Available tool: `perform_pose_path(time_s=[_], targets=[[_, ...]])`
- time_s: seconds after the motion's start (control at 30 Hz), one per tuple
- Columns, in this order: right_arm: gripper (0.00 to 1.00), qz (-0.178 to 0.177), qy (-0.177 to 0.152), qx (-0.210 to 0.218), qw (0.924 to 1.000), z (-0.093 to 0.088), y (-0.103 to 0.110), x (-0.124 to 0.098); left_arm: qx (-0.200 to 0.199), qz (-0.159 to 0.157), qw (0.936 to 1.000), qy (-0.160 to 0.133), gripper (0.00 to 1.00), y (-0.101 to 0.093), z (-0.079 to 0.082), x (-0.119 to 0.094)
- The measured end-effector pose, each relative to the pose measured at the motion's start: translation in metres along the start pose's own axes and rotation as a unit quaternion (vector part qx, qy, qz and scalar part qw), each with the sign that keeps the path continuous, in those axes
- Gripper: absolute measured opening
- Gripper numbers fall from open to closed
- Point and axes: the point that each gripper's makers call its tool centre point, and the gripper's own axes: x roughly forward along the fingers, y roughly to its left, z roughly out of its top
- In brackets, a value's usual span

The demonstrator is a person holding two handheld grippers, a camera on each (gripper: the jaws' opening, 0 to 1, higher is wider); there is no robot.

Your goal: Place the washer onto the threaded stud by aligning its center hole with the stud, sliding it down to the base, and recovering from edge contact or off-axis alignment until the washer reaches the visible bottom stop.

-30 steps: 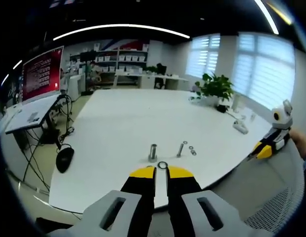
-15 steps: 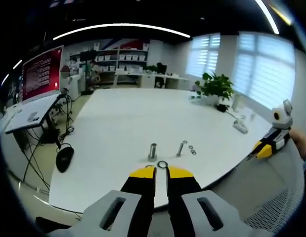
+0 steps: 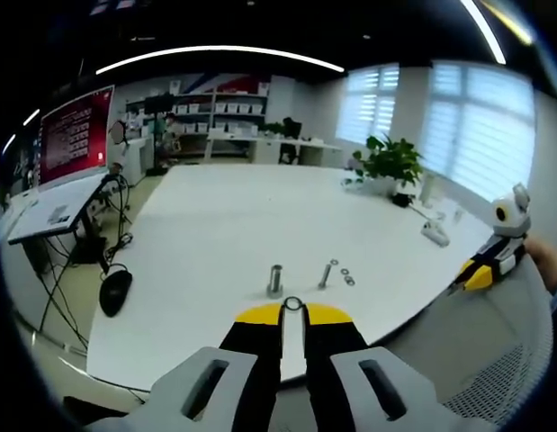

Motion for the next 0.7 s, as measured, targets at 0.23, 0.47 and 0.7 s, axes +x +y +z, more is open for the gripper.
perform_pose_path(time_s=[0.23,0.47,0.7], targets=[[0.2,0.001,0.002,-0.002,1.0,-0.0008,0.0008,0.0002,-0.001,0.001,1.0,0.002,0.05,0.0002,-0.001,-0.0002],[0.2,0.002,0.001,-0.003,1.0,-0.0007,0.0015,0.0003,-0.003,0.002,1.0,0.002,0.05,0.001,-0.0011,-0.0005],[0.2,0.005,0.002,-0.004,1.0,-0.0006,0.0022,0.0005,-0.004,0.004,1.0,0.003,0.05,0.0012,-0.0011,0.0001]])
